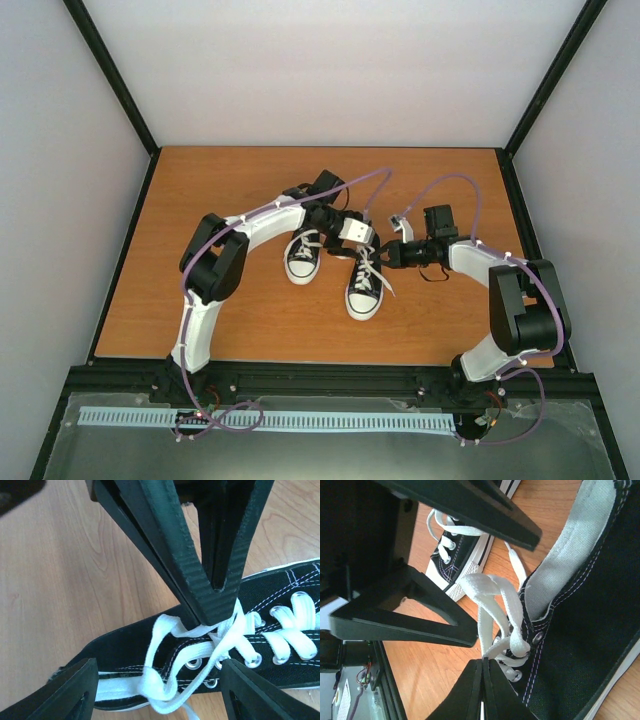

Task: Tie the shoes
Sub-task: Cross the shoelace with the shoelace.

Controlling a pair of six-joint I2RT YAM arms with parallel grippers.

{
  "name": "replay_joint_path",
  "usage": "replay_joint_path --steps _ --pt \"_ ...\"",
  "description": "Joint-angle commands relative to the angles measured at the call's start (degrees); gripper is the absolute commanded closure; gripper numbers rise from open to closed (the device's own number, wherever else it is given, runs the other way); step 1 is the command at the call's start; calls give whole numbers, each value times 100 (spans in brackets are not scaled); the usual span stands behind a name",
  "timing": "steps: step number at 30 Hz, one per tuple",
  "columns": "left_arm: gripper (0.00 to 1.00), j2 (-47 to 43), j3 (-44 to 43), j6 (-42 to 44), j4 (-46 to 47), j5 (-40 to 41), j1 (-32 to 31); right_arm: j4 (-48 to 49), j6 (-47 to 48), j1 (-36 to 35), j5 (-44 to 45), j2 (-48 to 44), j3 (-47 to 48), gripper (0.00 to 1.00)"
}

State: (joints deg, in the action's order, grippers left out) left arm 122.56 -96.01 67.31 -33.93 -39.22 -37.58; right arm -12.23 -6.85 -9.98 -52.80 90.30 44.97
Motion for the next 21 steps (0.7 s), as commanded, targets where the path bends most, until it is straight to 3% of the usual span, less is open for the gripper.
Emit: replay_joint_path --steps 1,7,10,21 --pt "31 146 190 -66 500 -107 -98 -9 63 -31 -128 -98 174 97" --pt "36 171 249 263 489 -104 -117 -44 87 -31 -157 -119 162 97" --pt "44 164 256 112 571 -137 -118 -43 86 -31 -165 -118 152 97" --pt "60 160 125 -567 783 -388 -131 -94 109 -31 -179 -170 161 97"
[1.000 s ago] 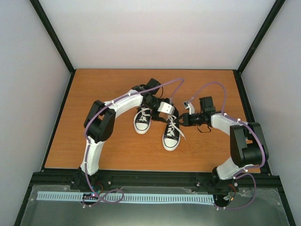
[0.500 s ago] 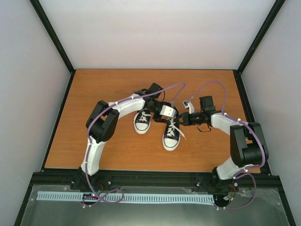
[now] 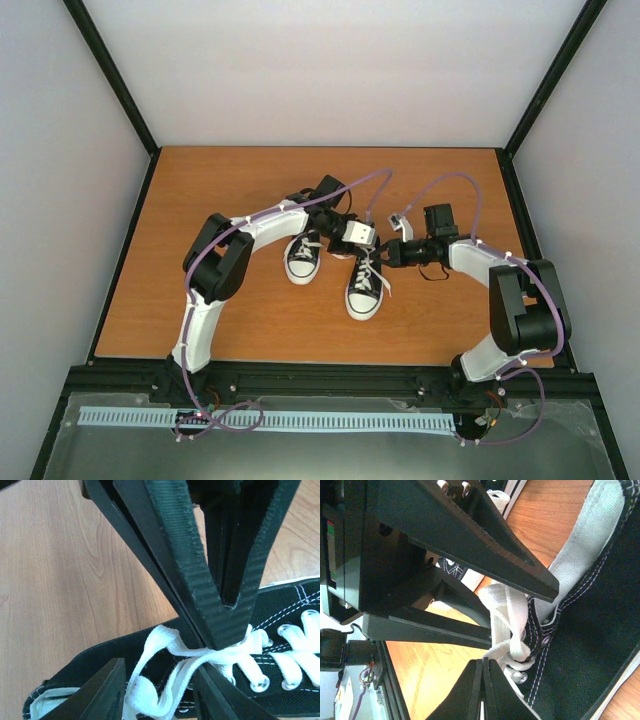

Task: Tie the shoes
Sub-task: Cross the shoelace with the shoelace.

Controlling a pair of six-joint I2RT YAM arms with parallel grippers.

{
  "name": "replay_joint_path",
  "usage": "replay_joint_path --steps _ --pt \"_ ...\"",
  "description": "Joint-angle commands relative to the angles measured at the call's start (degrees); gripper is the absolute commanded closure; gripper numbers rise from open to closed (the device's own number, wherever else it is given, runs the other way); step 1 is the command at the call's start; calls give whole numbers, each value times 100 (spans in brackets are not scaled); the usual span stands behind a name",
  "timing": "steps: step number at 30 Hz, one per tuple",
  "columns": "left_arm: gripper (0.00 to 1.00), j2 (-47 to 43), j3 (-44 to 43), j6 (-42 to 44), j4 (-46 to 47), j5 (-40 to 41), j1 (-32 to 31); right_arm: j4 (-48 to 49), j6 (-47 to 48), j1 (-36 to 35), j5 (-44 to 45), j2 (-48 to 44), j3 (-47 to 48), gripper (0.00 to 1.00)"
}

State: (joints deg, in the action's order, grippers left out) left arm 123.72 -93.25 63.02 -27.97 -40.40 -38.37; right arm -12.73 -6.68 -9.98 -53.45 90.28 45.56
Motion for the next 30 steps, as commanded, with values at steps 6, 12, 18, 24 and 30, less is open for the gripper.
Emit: replay_joint_path --steps 6,12,18,24,30 --pt "71 46 -141 -153 195 -260 -62 -60 99 -31 -192 -177 106 97" --pt "77 52 -126 -236 162 -253 -74 -85 119 -31 -207 -201 144 97" --pt "86 35 -123 -548 195 -183 -82 67 -40 -21 -129 -277 197 80" --pt "91 11 -130 -963 416 44 -54 281 -210 275 -185 -537 -61 67" --pt "90 -19 -124 -686 235 34 -35 855 -740 492 -111 -638 -442 68"
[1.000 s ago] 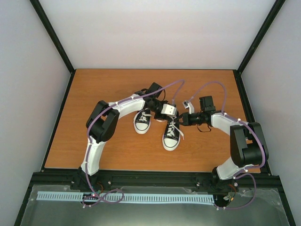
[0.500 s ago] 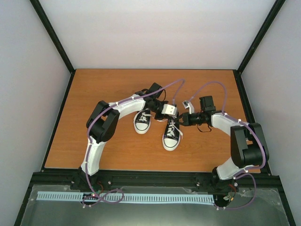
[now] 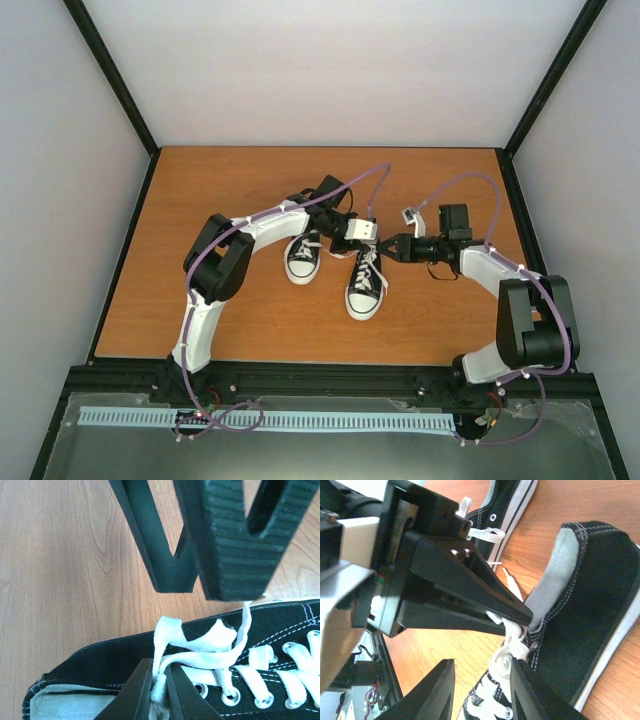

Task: Tie the shoes
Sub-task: Cross the shoelace with the shoelace.

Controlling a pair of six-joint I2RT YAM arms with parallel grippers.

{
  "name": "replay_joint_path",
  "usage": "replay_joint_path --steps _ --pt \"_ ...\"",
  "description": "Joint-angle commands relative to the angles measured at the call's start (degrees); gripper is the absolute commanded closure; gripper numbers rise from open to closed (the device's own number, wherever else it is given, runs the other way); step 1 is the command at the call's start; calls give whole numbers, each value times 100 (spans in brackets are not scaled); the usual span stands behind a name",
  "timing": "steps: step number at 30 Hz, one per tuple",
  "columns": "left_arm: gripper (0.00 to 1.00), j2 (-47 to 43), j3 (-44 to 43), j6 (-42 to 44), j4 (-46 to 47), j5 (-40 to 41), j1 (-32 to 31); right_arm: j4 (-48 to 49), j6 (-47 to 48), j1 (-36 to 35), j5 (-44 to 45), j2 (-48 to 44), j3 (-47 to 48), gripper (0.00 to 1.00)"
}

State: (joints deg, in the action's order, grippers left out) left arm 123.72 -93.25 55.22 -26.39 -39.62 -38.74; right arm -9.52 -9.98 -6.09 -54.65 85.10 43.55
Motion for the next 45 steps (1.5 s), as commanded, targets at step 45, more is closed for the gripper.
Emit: replay_joint_path --steps 45 --pt "83 -13 -147 160 -67 -197 25 1001 -392 -235 -562 1283 277 84"
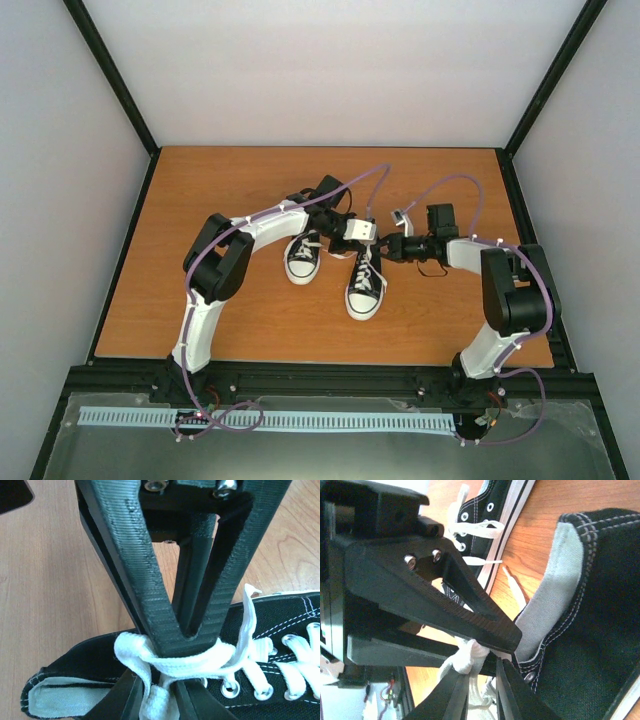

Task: Tie the shoes
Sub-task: Cross the shoelace with the shoelace.

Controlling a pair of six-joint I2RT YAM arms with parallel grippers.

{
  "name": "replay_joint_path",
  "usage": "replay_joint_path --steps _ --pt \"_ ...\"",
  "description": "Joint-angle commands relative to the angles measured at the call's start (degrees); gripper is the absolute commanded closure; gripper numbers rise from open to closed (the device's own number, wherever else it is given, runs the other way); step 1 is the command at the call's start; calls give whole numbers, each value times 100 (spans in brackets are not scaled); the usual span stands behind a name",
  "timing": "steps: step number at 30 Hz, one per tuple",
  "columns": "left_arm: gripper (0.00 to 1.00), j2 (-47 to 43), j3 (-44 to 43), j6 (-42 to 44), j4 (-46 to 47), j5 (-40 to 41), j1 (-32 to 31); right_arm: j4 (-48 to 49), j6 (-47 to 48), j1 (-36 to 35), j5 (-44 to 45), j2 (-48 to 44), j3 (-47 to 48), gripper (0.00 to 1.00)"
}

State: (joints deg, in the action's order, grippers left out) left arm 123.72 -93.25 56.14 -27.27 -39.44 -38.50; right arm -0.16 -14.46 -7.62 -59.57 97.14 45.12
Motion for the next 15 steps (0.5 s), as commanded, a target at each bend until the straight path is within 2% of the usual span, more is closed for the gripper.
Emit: replay_joint_path --steps 1,3,6,11,15 --pt "83 -16 -149 64 20 -206 0 34 72 -82 -23 54 113 89" --pt "83 -20 -170 35 0 -190 7 -39 132 -82 80 -8 111 96" --pt "82 -41 -262 53 -228 -175 35 -190 232 -75 176 -99 90 97" --pt "76 -88 -442 315 -668 -50 118 -340 325 48 361 -308 -31 97" --pt "64 -115 -491 553 -884 -16 167 -379 363 94 316 -381 -65 97"
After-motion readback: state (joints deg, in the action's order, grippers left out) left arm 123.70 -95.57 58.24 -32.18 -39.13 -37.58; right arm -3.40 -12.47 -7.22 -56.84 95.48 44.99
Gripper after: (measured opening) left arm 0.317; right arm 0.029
